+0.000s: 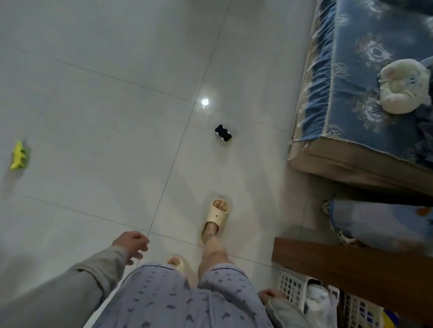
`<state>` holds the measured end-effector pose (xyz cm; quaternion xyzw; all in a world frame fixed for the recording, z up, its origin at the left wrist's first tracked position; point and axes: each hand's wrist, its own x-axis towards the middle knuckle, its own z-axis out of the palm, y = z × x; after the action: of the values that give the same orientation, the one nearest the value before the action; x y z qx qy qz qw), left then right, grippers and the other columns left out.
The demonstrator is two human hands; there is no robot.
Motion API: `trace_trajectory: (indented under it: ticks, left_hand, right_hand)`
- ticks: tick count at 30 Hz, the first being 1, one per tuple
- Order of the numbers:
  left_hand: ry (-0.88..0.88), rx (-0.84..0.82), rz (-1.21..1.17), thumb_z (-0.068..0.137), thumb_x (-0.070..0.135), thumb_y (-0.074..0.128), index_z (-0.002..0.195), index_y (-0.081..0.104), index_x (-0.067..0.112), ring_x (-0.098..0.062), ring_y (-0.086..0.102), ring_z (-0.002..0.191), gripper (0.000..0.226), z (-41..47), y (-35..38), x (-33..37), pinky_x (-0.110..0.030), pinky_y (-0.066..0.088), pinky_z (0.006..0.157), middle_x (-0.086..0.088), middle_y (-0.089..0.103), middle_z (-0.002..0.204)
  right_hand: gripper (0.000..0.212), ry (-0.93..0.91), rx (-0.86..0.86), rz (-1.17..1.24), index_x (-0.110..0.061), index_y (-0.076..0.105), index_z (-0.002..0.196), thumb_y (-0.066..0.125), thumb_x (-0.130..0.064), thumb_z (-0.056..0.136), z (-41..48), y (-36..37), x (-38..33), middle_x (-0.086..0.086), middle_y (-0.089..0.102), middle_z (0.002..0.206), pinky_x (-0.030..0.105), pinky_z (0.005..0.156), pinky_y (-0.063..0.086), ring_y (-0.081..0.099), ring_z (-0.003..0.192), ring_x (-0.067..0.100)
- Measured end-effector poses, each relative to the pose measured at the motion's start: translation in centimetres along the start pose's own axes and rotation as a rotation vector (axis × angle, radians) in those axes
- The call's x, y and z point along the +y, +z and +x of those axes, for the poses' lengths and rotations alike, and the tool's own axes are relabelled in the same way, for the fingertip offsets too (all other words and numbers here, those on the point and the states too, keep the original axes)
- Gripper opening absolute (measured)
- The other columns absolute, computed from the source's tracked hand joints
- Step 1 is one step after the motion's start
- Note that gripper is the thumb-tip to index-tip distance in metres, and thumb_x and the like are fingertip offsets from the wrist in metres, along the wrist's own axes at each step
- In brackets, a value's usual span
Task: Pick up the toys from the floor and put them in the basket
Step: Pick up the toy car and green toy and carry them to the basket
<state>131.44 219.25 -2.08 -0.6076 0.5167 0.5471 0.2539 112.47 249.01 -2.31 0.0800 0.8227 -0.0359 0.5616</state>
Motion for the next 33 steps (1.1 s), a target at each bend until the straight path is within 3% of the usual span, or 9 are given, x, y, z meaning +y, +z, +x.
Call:
trace_trajectory:
  ticks: [6,10,13,14,18,24,28,30,33]
  left_hand:
    - [-0.108,0.027,0.037,0.089,0.007,0.049,0.083,0.059,0.009,-0.023,0.052,0.060,0.011,2.4,-0.1,3.4,-0.024,0.036,0.054,-0.015,0.061,0.088]
    - [-0.130,0.060,0.022,0.086,0.007,0.053,0.076,0.062,0.007,-0.029,0.056,0.070,0.013,3.3,-0.1,6.6,-0.031,0.042,0.062,-0.018,0.063,0.090]
    - [-0.106,0.118,0.052,0.079,0.016,0.059,0.085,0.068,0.000,-0.040,0.062,0.099,0.020,4.1,-0.7,9.8,-0.041,0.049,0.086,-0.023,0.068,0.104]
    - [-0.100,0.124,0.046,0.081,0.014,0.059,0.087,0.068,-0.002,-0.039,0.063,0.099,0.019,4.6,-1.0,10.9,-0.040,0.049,0.087,-0.023,0.068,0.104]
    - [-0.111,0.106,-0.015,0.087,0.005,0.051,0.081,0.060,0.006,-0.025,0.053,0.060,0.011,6.6,-3.1,15.3,-0.028,0.039,0.059,-0.018,0.062,0.089]
    - [-0.092,0.094,0.111,0.089,0.007,0.048,0.078,0.057,0.011,-0.021,0.050,0.056,0.015,10.4,-7.3,23.2,-0.023,0.032,0.052,-0.015,0.061,0.091]
    - [-0.046,0.070,0.235,0.088,0.009,0.048,0.068,0.054,0.018,-0.018,0.052,0.054,0.023,12.3,-10.0,29.9,-0.021,0.034,0.049,-0.013,0.062,0.089]
    - [-0.013,0.059,0.283,0.088,0.010,0.049,0.075,0.057,0.015,-0.017,0.052,0.054,0.016,13.3,-11.5,33.6,-0.019,0.038,0.042,-0.011,0.062,0.089]
    - [0.056,0.034,0.351,0.088,0.011,0.049,0.085,0.058,0.014,-0.014,0.053,0.054,0.010,14.8,-12.9,38.8,-0.017,0.039,0.042,-0.009,0.062,0.090]
  right_hand:
    - [0.031,-0.098,0.017,0.077,0.007,0.063,0.113,0.048,-0.010,0.091,3.4,-8.0,-7.8,0.025,0.063,0.120,0.039,0.096,0.046,0.060,0.105,0.031]
    - [0.023,-0.182,0.064,0.194,0.014,0.062,0.099,0.045,0.001,0.090,5.0,-12.5,-13.4,0.018,0.057,0.070,0.031,0.058,0.045,0.049,0.059,0.023]
    - [0.025,-0.229,0.029,0.182,0.012,0.060,0.108,0.045,-0.001,0.092,5.2,-16.1,-17.4,0.009,0.053,0.065,0.027,0.052,0.038,0.047,0.052,0.020]
    - [0.027,-0.248,0.027,0.180,0.012,0.060,0.110,0.046,-0.002,0.092,5.3,-17.2,-18.6,0.012,0.056,0.070,0.026,0.052,0.039,0.048,0.053,0.020]
    - [0.030,-0.269,0.012,0.198,0.011,0.057,0.116,0.045,-0.004,0.093,5.7,-19.9,-22.8,0.018,0.057,0.091,0.021,0.050,0.038,0.049,0.055,0.017]
    - [0.027,-0.209,0.015,0.225,0.008,0.059,0.112,0.045,-0.004,0.093,8.1,-21.6,-26.6,0.017,0.058,0.091,0.022,0.051,0.038,0.051,0.057,0.018]
    - [0.012,-0.103,0.005,0.288,-0.003,0.057,0.084,0.048,-0.004,0.091,9.5,-21.8,-28.1,0.010,0.056,0.067,0.022,0.048,0.038,0.051,0.052,0.019]
    - [0.022,-0.051,0.010,0.305,-0.005,0.054,0.070,0.049,0.000,0.090,10.4,-21.8,-28.6,0.010,0.053,0.061,0.023,0.045,0.039,0.047,0.050,0.020]
    - [0.017,-0.002,0.041,0.328,-0.001,0.055,0.075,0.048,0.004,0.089,11.6,-22.2,-29.5,0.011,0.052,0.057,0.023,0.044,0.040,0.047,0.045,0.019]
